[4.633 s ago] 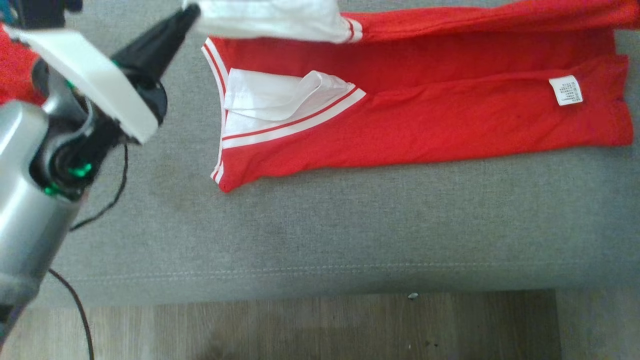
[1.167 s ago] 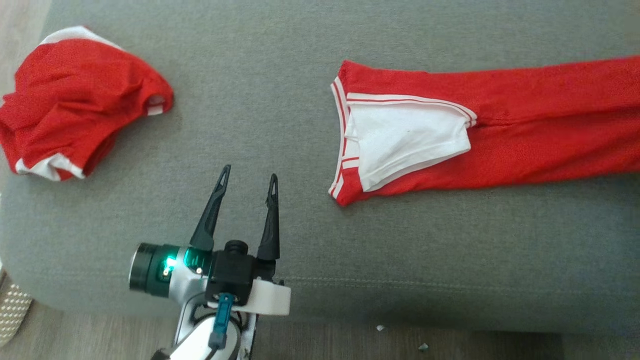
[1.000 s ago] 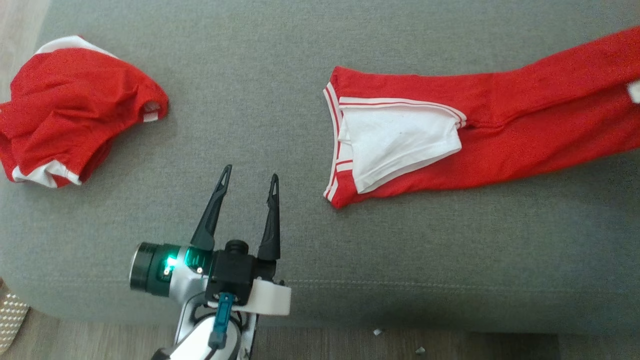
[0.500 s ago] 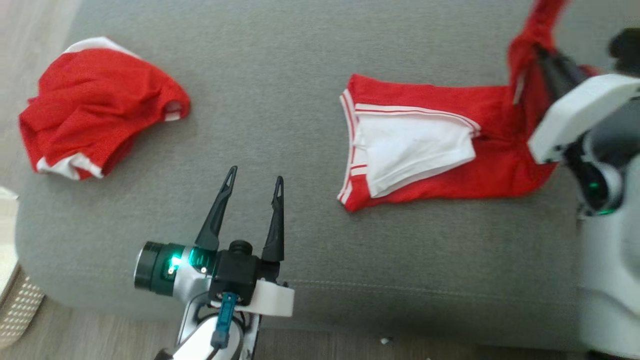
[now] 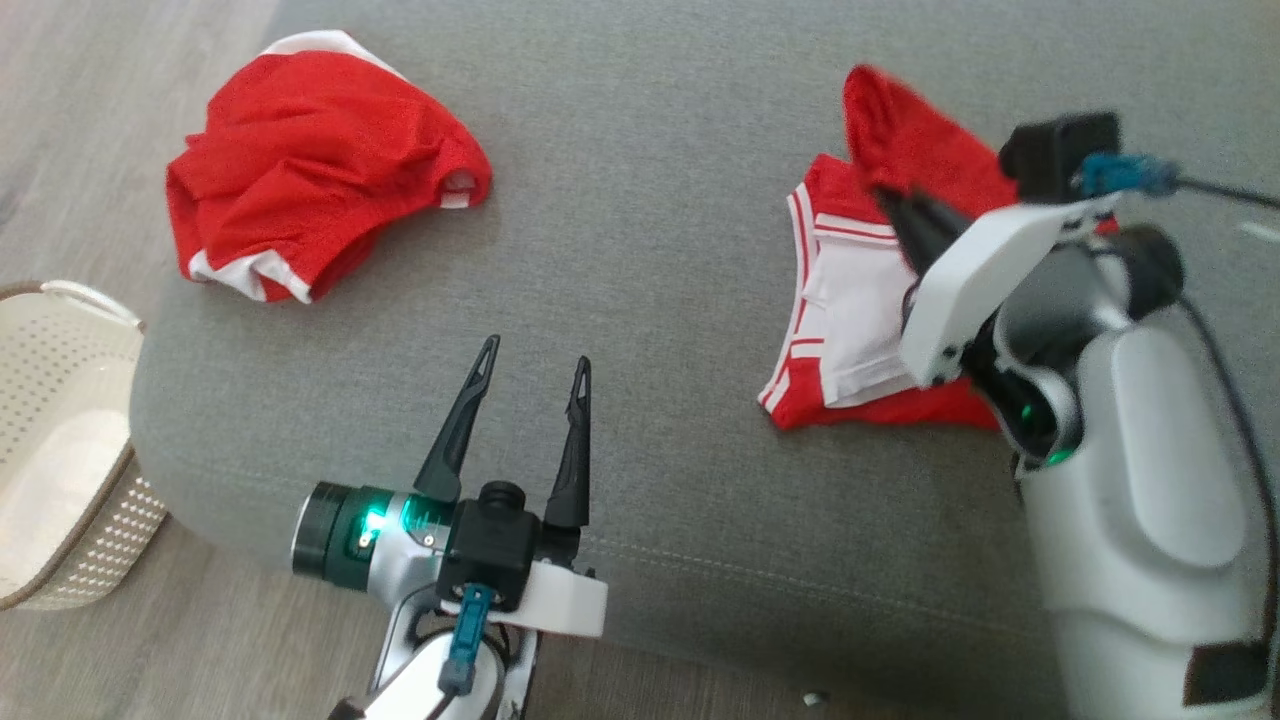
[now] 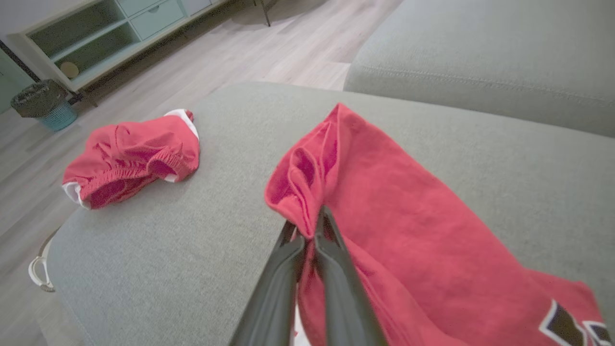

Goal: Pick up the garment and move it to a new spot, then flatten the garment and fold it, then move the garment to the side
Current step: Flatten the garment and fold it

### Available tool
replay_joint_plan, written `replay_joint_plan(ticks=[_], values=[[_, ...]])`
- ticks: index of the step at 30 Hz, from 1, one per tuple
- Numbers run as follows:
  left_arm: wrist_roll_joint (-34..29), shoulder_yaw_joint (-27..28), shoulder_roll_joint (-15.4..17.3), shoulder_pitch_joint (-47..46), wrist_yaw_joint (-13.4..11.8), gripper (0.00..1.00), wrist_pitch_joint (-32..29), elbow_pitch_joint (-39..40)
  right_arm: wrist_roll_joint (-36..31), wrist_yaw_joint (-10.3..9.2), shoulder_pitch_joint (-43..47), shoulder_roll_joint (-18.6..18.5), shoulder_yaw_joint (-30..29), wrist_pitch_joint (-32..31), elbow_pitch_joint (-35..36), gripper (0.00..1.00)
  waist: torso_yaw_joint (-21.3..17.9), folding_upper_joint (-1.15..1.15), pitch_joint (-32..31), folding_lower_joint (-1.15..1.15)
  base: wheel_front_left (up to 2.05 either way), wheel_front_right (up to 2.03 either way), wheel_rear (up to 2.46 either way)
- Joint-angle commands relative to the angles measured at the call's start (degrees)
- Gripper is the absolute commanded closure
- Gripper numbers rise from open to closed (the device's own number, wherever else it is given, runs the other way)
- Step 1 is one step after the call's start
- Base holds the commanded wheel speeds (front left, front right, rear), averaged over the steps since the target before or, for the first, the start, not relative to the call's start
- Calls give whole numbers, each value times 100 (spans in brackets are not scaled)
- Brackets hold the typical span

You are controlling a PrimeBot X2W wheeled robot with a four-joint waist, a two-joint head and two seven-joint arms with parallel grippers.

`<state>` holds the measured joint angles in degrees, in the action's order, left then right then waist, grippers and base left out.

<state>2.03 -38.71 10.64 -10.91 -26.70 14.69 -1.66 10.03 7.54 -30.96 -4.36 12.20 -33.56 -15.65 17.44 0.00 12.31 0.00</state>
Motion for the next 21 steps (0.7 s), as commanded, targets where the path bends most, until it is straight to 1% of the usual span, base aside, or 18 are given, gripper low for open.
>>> replay_joint_plan(ticks=[1,5,6,7,8,10,12,13,14,15,18,21], values=[[-12,179,16,-170,-7,0,30,151,51,-5,33,129,171,44,171,100,41,0,-36,0,0,0,0],[-7,221,15,-124,-12,0,30,167,78,-5,186,141,231,90,49,100,45,0,-46,0,0,0,0],[-5,235,16,-119,-13,0,30,172,75,-5,205,142,245,125,22,98,35,0,-48,0,0,0,0],[-6,247,16,-116,-12,0,30,173,100,-5,215,144,242,196,7,39,21,0,-52,0,0,0,0],[-11,253,14,-117,-8,0,30,175,185,-5,218,144,231,306,9,0,6,0,-60,0,0,0,0],[-20,265,9,-117,-4,0,30,175,439,-5,195,145,217,576,49,0,-34,0,-73,0,0,0,0],[-36,269,7,-116,2,0,30,189,685,-5,127,146,125,977,144,0,-89,0,-93,0,0,0,0],[-36,269,7,-116,2,0,30,189,685,-5,127,146,125,977,144,0,-89,0,-93,0,0,0,0],[-42,269,7,-109,3,0,30,186,755,-5,93,146,57,1180,176,0,-119,0,-112,0,0,0,0],[-44,270,9,-95,5,0,30,178,757,-5,75,146,-17,1320,179,0,-148,0,-132,0,0,0,0],[-30,286,23,-40,17,0,30,159,796,-5,102,147,-150,1487,211,0,-244,0,-219,0,0,0,0],[-31,283,44,4,43,0,30,148,595,-5,252,63,-441,1685,381,0,-303,0,-331,0,0,0,0]])
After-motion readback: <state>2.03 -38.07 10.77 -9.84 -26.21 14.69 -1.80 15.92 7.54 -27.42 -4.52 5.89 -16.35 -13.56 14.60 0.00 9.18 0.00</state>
